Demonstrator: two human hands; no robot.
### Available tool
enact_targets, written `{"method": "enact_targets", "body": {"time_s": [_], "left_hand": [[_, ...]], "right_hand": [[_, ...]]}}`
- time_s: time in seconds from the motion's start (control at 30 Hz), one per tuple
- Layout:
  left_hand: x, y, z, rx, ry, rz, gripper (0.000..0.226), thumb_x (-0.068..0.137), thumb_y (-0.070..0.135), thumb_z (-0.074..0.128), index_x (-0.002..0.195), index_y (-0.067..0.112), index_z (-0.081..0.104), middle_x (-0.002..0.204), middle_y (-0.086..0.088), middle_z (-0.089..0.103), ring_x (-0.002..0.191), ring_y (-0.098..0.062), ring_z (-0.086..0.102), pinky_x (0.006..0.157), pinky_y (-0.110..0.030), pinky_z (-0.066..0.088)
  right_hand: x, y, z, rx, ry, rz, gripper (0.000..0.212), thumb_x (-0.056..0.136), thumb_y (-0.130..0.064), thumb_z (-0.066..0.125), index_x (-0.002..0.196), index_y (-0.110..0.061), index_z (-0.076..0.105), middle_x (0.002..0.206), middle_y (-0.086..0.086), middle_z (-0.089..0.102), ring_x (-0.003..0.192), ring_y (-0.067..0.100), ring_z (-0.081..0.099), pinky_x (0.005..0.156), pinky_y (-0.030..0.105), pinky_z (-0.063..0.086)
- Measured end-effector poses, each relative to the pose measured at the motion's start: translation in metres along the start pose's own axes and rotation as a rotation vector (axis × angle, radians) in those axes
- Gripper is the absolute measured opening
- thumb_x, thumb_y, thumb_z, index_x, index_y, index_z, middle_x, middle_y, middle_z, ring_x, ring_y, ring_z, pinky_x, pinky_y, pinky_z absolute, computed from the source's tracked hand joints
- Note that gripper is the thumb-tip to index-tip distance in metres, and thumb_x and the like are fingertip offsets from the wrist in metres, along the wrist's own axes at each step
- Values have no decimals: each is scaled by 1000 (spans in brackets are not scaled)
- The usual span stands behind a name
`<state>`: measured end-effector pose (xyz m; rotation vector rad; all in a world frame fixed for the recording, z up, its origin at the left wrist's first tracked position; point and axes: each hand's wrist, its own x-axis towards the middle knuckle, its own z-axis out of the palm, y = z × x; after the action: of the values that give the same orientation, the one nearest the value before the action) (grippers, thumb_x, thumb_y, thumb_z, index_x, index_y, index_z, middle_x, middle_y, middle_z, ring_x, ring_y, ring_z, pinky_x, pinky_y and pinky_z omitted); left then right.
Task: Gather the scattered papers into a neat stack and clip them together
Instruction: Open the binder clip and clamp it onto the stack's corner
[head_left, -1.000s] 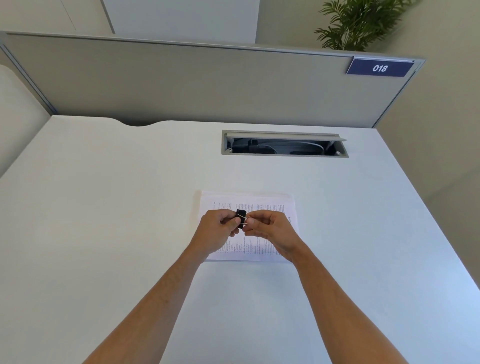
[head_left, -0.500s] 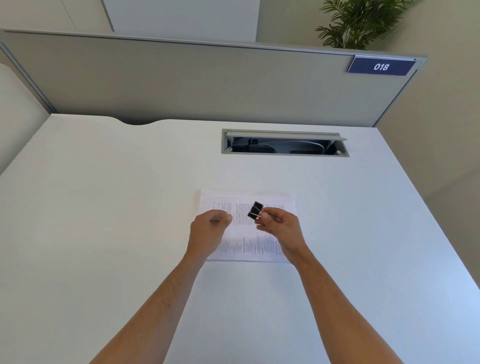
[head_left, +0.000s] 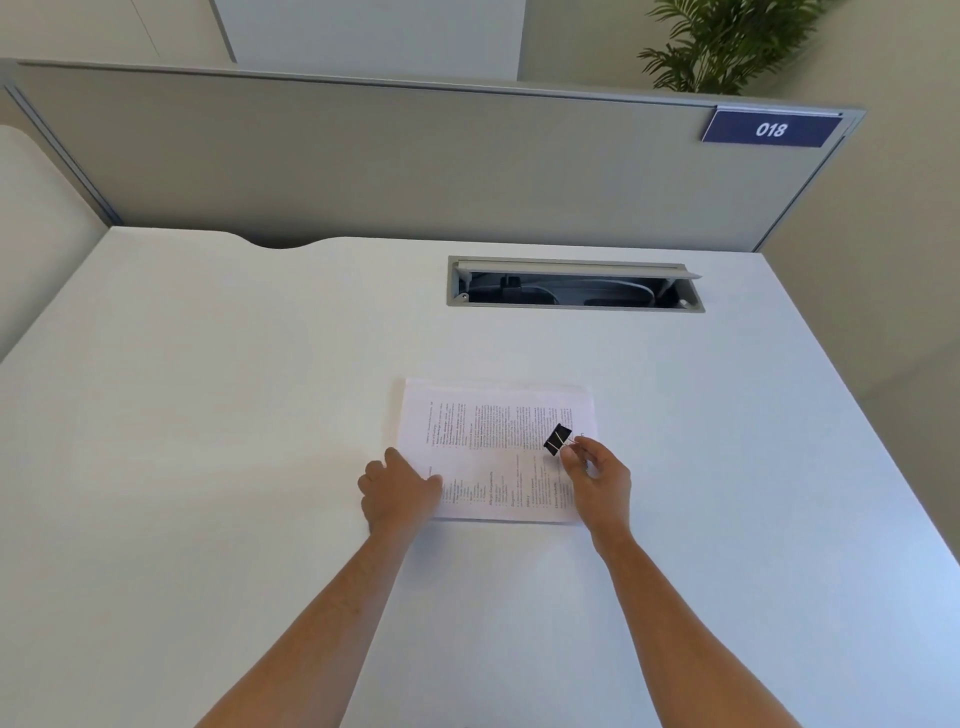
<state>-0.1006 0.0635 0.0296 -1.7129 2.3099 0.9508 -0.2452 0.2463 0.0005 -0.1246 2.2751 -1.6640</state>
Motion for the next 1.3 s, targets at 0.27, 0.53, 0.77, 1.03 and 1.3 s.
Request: {"method": "enact_targets", "body": {"time_s": [0.27,0.53,0.77,1.03,1.3], "left_hand": [[6,5,-2,-31,-10,-59,60,85,37,69,127,2,44,129,-20,47,122,-38,48,95,-43,45],[33,-4,-16,-284,-105,-137,59,72,28,83,114,-3,56,118,-17,64,105,-37,63,86,-41,56],[41,-9,-12,-397,-169,-156,50,76,30,80,110,-1,59,108,-11,63,97,-32,61,72,-33,49],[40,-16,-7,-648,-189,-139,37,77,21,79,102,3,59,109,-10,67,91,-27,63,64,-29,46],[-10,-11,17,-1570,-158,-229,39,85,27,68,119,8,65,115,-8,73,106,-28,68,95,-43,52]], "right_hand": [[1,20,8,-113,9,-31,37,91,-25,69,125,-12,62,115,-1,67,113,14,59,100,26,42],[3,26,12,-173,31,-67,37,92,-27,68,125,-13,62,119,2,66,116,17,56,103,28,41],[3,27,14,-196,47,-91,39,93,-26,67,128,-12,60,120,4,65,109,11,53,98,24,38],[3,29,15,-224,55,-108,39,93,-27,67,128,-11,60,119,6,64,117,20,56,99,25,38],[1,27,15,-234,58,-111,37,92,-26,66,126,-11,61,115,1,63,115,20,55,98,25,37]]}}
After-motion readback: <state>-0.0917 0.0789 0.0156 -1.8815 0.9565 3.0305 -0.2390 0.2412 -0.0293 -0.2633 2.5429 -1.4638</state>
